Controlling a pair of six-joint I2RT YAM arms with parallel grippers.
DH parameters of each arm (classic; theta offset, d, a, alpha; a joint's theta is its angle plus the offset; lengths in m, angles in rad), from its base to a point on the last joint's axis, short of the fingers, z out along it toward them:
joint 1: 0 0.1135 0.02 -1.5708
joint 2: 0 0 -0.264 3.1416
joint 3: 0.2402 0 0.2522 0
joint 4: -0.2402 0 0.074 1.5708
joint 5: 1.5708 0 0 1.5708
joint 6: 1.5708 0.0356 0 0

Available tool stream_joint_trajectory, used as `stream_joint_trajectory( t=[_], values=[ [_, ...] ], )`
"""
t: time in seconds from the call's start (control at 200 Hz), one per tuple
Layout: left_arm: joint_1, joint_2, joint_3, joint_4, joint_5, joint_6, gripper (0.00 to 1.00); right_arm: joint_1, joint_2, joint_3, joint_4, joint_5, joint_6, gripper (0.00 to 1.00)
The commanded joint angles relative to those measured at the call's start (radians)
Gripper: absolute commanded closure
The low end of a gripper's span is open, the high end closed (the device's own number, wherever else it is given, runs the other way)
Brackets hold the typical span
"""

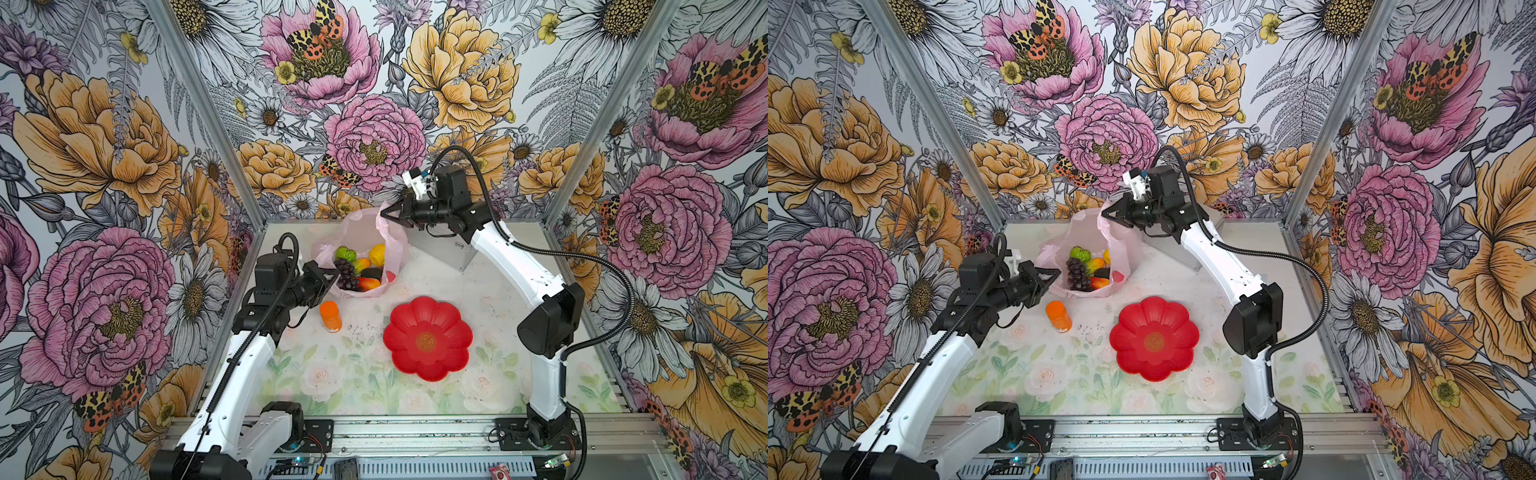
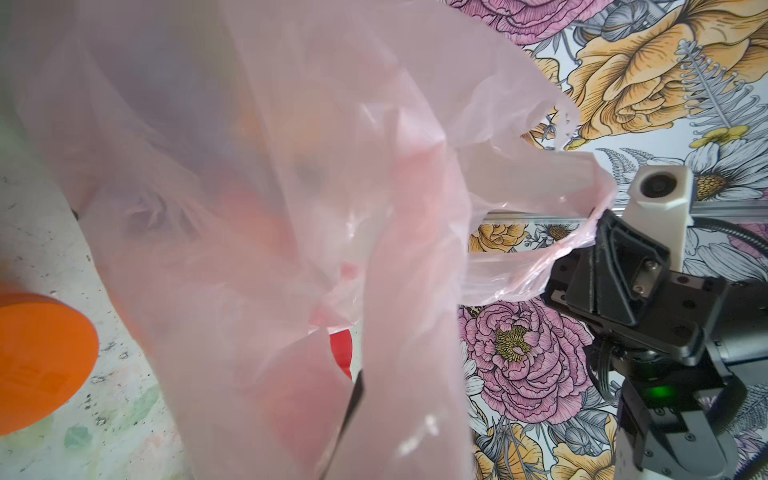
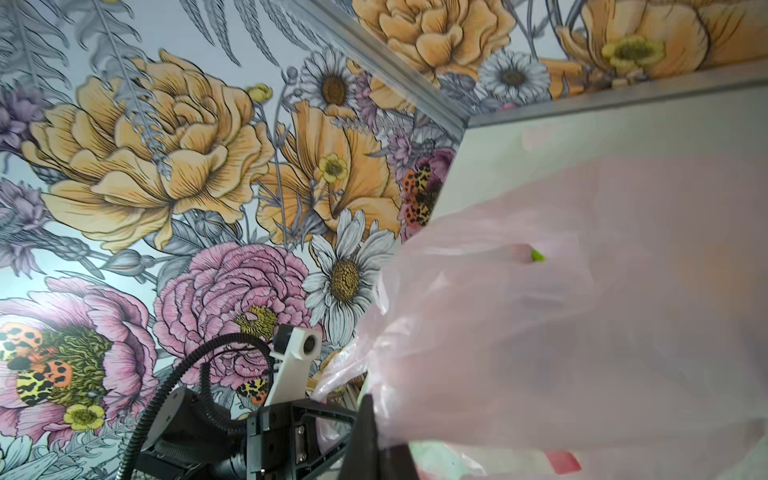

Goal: Place the fruits into the plastic bag
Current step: 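Lift the pink bag upright by its handles with both grippers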

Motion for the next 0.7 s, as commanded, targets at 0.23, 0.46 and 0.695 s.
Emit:
stream_joint_trajectory(
  t=[0.23, 0.46, 0.695],
  values=[
    [0.017, 0.275, 0.517, -0.011, 0.028, 0.016, 1.00, -0.078, 0.329, 0.694, 0.050, -0.012, 0.256, 1.00],
    [0.001, 0.408, 0.791, -0.033, 0.056, -0.018, 1.00, -0.106, 0.242, 0.629, 0.171, 0.002, 0.286, 1.00],
    [-0.063, 0.511, 0.939, -0.313, -0.031, 0.055, 1.00, -0.106, 0.165, 0.541, 0.176, -0.024, 0.216, 1.00]
  ],
)
